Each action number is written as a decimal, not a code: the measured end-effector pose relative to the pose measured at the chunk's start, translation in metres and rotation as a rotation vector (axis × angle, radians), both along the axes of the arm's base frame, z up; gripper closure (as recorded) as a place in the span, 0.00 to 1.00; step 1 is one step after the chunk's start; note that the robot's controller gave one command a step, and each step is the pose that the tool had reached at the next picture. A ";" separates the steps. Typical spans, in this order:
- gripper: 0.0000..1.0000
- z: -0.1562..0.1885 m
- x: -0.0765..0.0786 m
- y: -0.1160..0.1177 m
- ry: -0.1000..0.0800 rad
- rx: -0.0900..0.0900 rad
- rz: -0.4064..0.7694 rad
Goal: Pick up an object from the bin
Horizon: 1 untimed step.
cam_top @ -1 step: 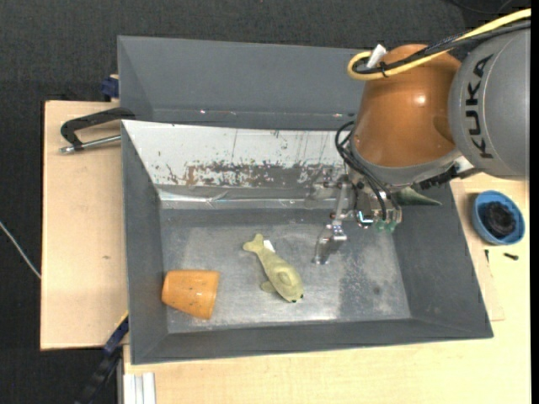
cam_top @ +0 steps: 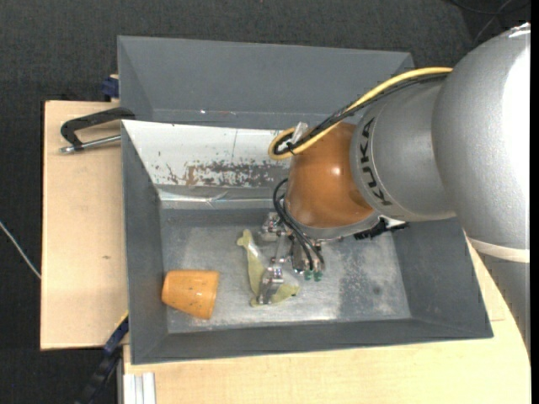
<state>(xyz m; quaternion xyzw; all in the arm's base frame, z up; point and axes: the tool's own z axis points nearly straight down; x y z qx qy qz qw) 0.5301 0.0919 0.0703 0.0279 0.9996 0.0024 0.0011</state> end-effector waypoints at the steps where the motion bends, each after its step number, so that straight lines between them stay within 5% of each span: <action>1: 0.00 0.031 -0.028 -0.009 0.003 -0.003 -0.126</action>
Offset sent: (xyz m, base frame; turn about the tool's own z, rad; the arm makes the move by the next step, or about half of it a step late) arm -0.0285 -0.0093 0.0297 0.1272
